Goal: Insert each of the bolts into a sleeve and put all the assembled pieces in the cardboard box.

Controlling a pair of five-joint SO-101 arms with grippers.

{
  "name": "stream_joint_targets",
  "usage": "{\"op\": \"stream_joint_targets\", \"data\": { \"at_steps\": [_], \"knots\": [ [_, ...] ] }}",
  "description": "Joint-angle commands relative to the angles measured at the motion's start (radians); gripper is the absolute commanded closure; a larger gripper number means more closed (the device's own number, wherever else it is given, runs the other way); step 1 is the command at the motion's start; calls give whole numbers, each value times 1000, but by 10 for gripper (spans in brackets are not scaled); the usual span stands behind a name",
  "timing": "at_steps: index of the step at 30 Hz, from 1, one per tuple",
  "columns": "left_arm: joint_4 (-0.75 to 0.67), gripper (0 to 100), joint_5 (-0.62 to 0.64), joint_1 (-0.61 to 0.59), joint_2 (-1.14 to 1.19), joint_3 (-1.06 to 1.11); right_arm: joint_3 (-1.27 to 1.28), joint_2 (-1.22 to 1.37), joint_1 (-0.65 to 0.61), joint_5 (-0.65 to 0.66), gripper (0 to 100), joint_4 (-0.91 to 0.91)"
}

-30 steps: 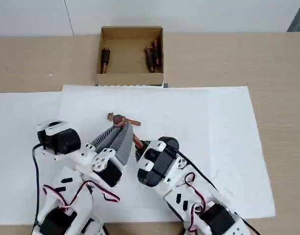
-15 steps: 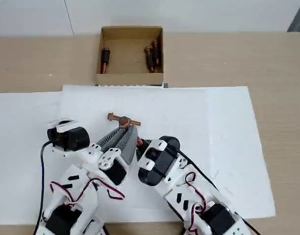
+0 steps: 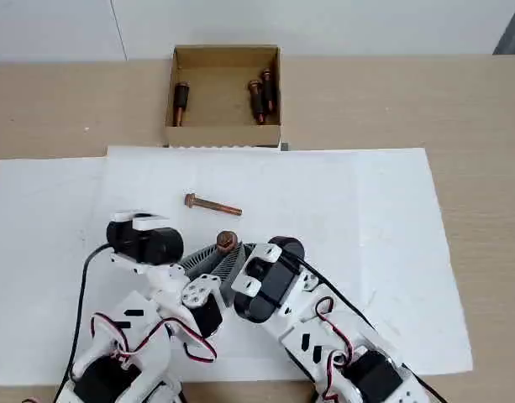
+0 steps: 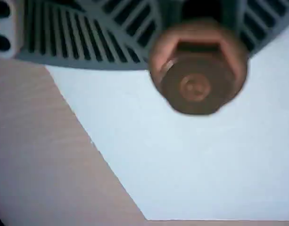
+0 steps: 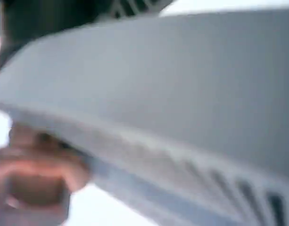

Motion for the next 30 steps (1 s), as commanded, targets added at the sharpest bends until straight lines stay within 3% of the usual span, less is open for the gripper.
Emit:
{"op": "stream_joint_targets", "data": {
  "at_steps": [1, 7, 16, 26, 30],
  "knots": [
    [21, 969, -54, 37, 6, -25, -41, -8, 10, 3, 995, -39],
    [23, 840, -126, 21, 9, -31, -40, -8, 10, 52, 995, -39],
    [25, 841, -255, -100, 11, -104, -34, -8, 12, 46, 995, -38],
    [25, 844, -267, -167, 11, -200, -12, -8, 71, 43, 995, -39],
    [20, 964, -267, -272, 11, -199, -12, -8, 151, 3, 995, -10]
  ]
}}
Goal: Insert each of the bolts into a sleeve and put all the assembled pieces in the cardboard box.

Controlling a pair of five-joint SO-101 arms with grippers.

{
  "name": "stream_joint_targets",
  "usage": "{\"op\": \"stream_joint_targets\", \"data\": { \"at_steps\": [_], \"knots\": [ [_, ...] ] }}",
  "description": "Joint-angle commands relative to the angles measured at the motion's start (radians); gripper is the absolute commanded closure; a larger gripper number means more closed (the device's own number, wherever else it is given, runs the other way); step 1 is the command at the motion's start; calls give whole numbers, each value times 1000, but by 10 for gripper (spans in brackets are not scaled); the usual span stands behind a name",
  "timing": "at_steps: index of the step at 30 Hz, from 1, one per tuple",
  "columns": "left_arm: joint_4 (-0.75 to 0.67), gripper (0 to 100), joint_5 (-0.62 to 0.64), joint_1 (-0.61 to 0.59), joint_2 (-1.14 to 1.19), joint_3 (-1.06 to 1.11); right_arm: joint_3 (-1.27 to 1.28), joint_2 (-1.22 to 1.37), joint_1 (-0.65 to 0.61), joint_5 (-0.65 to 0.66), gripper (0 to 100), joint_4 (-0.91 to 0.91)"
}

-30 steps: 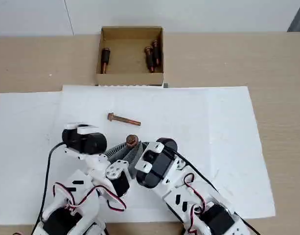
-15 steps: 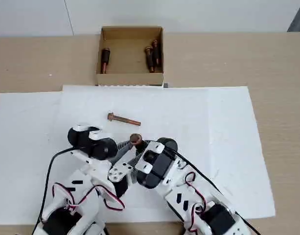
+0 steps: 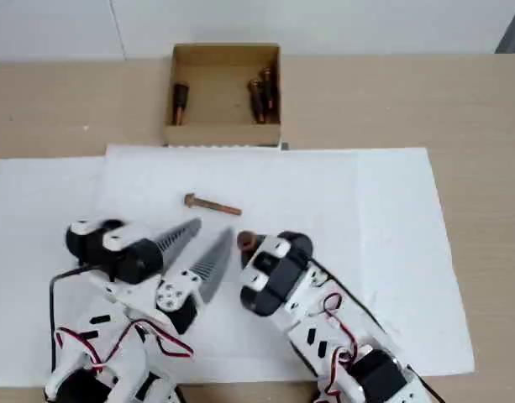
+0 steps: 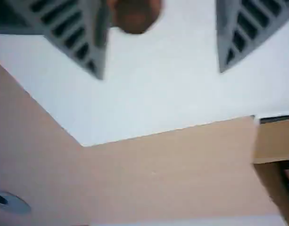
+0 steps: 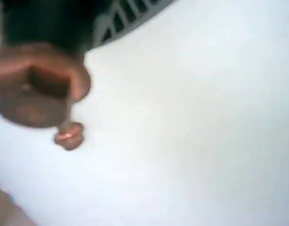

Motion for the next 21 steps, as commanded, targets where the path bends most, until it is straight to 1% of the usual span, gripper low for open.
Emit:
{"op": "stream_joint_targets", "data": {
  "at_steps": [1, 3, 5, 7, 10, 12, 14, 17, 21],
  "knots": [
    [-3, 1000, -9, -84, 6, -31, -11, -8, 76, -75, 995, 10],
    [-5, 982, -9, -133, 6, 7, -11, -8, 108, -152, 995, 56],
    [-5, 995, -18, -183, 5, 76, -11, -8, 140, -218, 995, 104],
    [-9, 994, -81, -229, 0, 162, -17, -8, 179, -261, 995, 137],
    [-80, 994, -158, -307, -2, 275, -52, -7, 239, -273, 995, 173],
    [-150, 994, -170, -356, -2, 341, -84, -4, 265, -273, 995, 194],
    [-207, 994, -172, -377, -2, 398, -124, 31, 272, -275, 995, 219],
    [-232, 994, -173, -376, -2, 444, -222, 156, 274, -292, 995, 228],
    [-230, 994, -173, -376, -2, 456, -465, 460, 274, -362, 995, 228]
  ]
}}
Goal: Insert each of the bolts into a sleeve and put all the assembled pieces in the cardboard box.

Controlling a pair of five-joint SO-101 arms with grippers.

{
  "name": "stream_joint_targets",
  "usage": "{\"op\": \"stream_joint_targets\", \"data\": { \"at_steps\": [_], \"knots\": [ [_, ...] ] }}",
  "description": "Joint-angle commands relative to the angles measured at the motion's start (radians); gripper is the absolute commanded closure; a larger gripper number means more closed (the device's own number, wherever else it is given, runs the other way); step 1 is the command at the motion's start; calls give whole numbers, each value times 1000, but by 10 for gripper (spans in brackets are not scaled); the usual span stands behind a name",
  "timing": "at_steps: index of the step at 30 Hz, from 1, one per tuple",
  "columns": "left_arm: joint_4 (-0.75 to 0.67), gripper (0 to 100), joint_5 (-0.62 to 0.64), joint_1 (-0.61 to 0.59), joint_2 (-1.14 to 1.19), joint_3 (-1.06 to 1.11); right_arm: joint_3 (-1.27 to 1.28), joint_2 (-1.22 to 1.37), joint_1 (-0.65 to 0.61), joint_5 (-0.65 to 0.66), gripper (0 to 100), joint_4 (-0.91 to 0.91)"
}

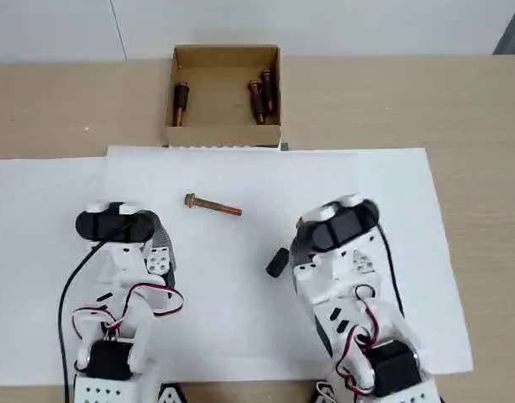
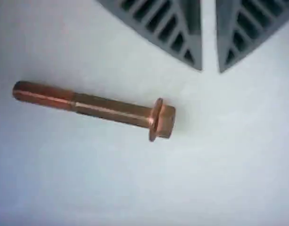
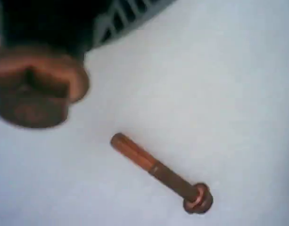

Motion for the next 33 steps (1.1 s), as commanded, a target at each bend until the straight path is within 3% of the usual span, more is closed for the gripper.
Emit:
{"op": "stream_joint_targets", "data": {
  "at_steps": [1, 12, 26, 33],
  "knots": [
    [-26, 994, -9, -3, -8, -1, -285, 295, 4, -51, 995, 1],
    [-28, 994, -9, -3, -8, 42, -1119, 1165, 5, -58, 995, -42],
    [9, 994, -9, -3, -6, 42, -1863, 1948, 58, 155, 995, -131],
    [9, 994, -9, -3, -6, 42, -2097, 2252, 53, 365, 995, -297]
  ]
}}
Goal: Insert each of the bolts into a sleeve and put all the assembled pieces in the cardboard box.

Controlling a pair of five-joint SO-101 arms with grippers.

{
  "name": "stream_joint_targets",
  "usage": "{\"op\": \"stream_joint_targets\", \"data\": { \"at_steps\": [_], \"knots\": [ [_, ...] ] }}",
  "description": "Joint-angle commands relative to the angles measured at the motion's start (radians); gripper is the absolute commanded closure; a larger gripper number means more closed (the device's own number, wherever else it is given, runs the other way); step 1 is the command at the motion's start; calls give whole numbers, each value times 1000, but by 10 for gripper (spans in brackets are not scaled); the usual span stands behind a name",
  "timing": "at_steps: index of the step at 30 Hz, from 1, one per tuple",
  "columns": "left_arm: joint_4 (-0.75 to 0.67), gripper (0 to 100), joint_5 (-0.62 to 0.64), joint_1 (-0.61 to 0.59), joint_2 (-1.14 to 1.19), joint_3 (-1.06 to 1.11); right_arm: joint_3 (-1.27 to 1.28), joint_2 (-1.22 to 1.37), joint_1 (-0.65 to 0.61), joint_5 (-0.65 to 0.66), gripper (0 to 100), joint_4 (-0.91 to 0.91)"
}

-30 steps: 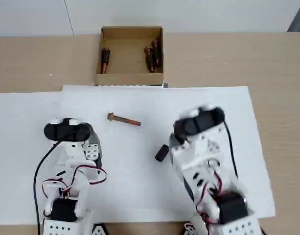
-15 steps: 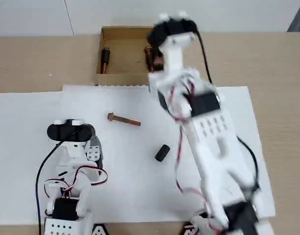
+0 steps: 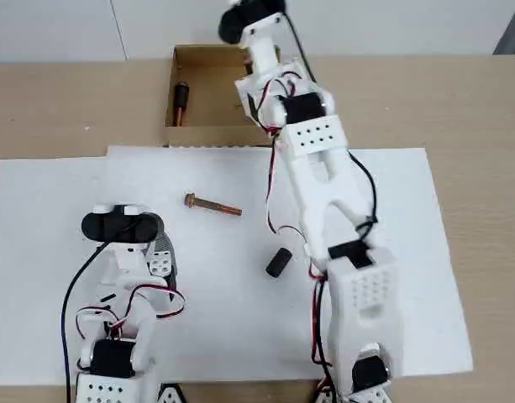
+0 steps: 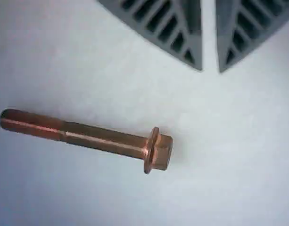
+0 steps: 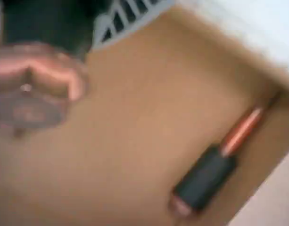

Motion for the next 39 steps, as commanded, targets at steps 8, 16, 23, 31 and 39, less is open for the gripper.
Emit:
{"op": "stream_joint_targets", "data": {
  "at_steps": [8, 16, 23, 31, 39],
  "knots": [
    [5, 994, -9, -3, -6, -5, -284, 314, -10, 339, 991, -159],
    [5, 994, -9, -3, -6, -5, -333, 410, -44, 342, 890, -154],
    [5, 994, -9, -2, -6, -5, -338, 404, -59, 344, 825, -105],
    [5, 994, -9, -2, -6, -5, -381, 374, -64, 345, 907, -64],
    [5, 994, -9, -2, -6, -5, -549, 338, -74, 341, 996, 162]
  ]
}}
